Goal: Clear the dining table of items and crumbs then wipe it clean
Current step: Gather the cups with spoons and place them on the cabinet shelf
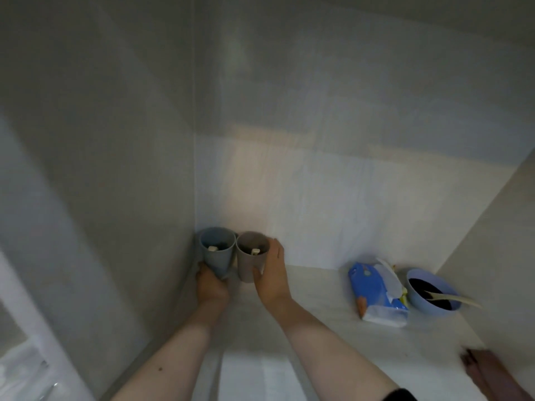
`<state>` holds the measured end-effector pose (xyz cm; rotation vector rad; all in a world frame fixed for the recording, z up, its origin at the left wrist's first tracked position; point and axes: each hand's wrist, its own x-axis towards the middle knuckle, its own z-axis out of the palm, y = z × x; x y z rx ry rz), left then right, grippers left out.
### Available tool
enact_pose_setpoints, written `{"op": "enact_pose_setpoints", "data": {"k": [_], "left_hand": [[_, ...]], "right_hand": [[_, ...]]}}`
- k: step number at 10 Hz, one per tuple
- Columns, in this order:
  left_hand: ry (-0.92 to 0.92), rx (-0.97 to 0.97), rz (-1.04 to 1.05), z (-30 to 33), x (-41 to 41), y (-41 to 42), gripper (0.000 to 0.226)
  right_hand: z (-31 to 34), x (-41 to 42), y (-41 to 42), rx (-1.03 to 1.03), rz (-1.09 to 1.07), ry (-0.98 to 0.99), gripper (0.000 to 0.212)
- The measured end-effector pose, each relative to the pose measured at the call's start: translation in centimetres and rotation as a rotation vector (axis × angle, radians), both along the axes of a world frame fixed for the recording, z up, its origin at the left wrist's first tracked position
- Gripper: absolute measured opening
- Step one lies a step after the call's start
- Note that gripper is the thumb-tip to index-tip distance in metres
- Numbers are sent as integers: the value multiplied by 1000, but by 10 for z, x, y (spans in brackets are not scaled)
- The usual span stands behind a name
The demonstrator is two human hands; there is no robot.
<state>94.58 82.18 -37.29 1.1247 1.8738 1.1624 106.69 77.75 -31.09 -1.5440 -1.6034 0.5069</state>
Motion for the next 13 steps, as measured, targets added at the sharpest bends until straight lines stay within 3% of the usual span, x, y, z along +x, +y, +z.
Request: {"op": "enact_pose_setpoints", "data": {"k": [1,2,4,5,6,9,12,13], "left_hand": [[41,87,-66,-7,0,-10,46],[61,-4,-115,22,4,-44,51],[129,-53,-158,35,6,-84,31],[87,-60,-168,37,5,-106,40],[28,-51,-118,46,2,-138,44],[-70,45,116,62,-14,-243,27],[-159,35,312,50,-124,-354,16],[-172,26,429,48,-178,-393,15]], "right_hand": [[-1,0,-11,25,-49,6,65],[-3,-1,-26,-40,-67,-9,67],[-7,-6,-60,-134,-108,9,66],[-5,-9,-77,-176,-91,-8,66],[-2,-12,-100,-143,-19,-51,64],[10,-40,-175,-123,225,-31,59],[-20,-136,-278,-135,414,-33,22],[-26,-190,-308,-179,544,-87,18]]}}
